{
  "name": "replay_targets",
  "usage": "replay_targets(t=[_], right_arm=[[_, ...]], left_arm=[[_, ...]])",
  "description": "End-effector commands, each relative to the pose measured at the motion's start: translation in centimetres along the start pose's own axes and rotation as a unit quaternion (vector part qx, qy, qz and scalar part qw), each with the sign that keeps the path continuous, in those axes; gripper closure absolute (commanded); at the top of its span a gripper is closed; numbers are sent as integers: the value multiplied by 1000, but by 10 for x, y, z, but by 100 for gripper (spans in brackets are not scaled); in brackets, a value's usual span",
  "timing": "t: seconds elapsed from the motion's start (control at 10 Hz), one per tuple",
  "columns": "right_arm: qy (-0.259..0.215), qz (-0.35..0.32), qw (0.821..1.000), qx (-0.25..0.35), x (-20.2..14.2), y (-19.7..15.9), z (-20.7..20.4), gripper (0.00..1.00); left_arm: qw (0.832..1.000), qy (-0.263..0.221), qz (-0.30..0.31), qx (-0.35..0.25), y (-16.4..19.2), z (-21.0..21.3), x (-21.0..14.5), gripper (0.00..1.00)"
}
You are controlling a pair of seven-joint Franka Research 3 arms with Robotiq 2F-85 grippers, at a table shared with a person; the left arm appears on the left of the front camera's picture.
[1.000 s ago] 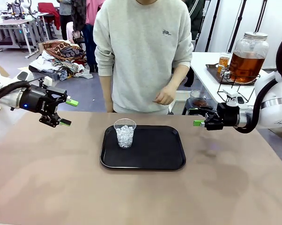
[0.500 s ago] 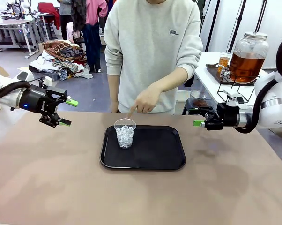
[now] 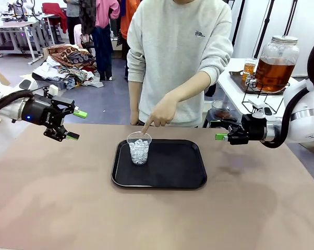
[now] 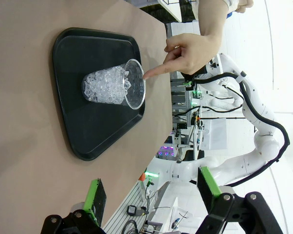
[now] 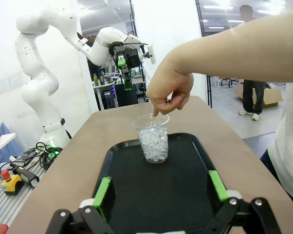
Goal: Pour the drink into the iced cup.
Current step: Pick up the iced cup indicated by the human and present it to them.
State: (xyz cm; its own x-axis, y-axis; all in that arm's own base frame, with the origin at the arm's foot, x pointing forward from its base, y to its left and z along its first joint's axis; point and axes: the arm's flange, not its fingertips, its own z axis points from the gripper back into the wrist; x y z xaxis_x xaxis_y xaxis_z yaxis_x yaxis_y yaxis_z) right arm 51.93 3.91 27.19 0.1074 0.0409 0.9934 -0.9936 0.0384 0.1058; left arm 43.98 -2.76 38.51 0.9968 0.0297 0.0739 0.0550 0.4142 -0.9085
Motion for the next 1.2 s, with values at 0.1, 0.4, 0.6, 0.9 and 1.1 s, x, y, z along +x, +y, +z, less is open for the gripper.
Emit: replay_targets(t=[0.1,0.4,0.6,0.9,1.1], right_arm=[[1,1,1000,0,2,-1,0,0],[1,1,1000,0,2,-1,0,0],[1,1,1000,0,2,-1,0,0],[1,1,1000,0,2,-1,0,0],[1,1,1000,0,2,-1,0,0]], left_arm=[[1000,-1,-1,-2,-1,0,-1,0],[1000,-1,-1,-2,-1,0,-1,0],[1000,-1,-1,-2,-1,0,-1,0],[1000,0,0,0,0,0,0,0],[998,-8,-58,1,-2,0,6,0]])
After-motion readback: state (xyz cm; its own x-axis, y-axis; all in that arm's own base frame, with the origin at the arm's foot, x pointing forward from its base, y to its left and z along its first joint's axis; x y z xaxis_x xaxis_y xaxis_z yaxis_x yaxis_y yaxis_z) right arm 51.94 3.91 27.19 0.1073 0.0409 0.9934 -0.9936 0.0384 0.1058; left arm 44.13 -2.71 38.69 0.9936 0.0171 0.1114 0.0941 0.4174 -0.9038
